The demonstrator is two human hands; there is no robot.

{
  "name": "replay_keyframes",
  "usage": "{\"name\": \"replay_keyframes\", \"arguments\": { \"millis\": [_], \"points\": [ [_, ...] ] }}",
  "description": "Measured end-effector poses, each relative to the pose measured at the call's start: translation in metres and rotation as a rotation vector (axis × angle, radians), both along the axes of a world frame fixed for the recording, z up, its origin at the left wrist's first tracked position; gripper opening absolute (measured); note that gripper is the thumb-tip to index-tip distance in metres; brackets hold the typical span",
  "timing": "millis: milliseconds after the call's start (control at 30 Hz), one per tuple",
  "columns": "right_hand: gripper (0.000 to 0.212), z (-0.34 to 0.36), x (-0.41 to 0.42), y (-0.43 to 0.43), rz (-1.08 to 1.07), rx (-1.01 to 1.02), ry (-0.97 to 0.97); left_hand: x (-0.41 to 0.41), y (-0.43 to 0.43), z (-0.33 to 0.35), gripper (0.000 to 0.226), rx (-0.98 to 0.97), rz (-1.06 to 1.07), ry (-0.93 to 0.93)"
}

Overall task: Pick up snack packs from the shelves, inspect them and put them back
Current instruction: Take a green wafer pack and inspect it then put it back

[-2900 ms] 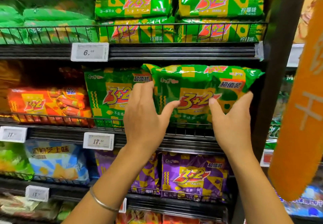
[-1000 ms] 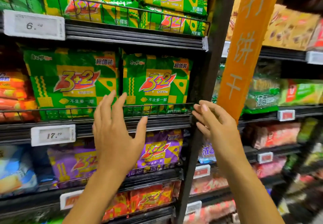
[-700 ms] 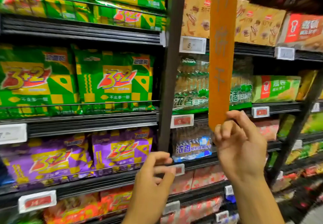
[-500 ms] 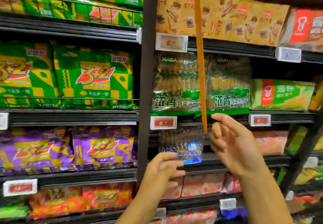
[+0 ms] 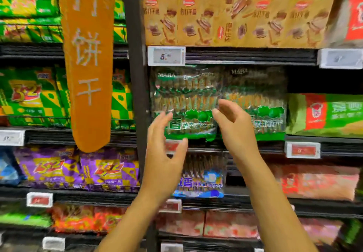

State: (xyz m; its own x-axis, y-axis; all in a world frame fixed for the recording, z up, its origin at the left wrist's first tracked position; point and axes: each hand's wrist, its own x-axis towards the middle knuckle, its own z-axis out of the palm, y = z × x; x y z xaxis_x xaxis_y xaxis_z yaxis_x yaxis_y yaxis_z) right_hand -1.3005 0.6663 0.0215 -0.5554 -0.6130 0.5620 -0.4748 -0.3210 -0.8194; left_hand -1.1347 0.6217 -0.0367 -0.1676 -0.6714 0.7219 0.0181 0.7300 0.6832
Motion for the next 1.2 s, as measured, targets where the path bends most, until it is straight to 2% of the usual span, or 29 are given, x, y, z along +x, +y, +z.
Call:
{"name": "replay_keyframes", "arguments": {
  "millis": [300, 467, 533, 633, 667, 800, 1200],
  "points": [
    [0.044, 0.0, -0.006, -0.01, -0.03, 0.021, -0.001, -0.011, -0.022, 0.049, 0.084, 0.133, 0.121, -0.205],
    [0.057, -0.006, -0.008, -0.01, 0.001, 0.031, -0.113, -0.025, -0.021, 0.062, 0.087, 0.291, 0.085, -0.092],
    [0.059, -0.01, -0.008, -0.012, 0.032, 0.104, -0.13, -0.028, -0.024, 0.065, 0.088, 0.327, 0.058, -0.084],
    [0.038, -0.018, -0.006, -0.017, -0.003, 0.25, -0.027, -0.029, -0.026, 0.06, 0.088, 0.281, 0.093, -0.138],
    [0.037, -0.019, -0.005, -0.019, -0.009, 0.256, 0.004, -0.028, -0.027, 0.057, 0.087, 0.255, 0.114, -0.146],
    [0.053, -0.015, -0.006, -0.03, -0.025, 0.243, 0.049, -0.025, -0.031, 0.052, 0.087, 0.205, 0.088, -0.135],
    [0.056, -0.012, 0.001, -0.051, -0.005, 0.111, -0.179, -0.021, -0.031, 0.044, 0.103, 0.1, 0.099, -0.255]
  ]
}}
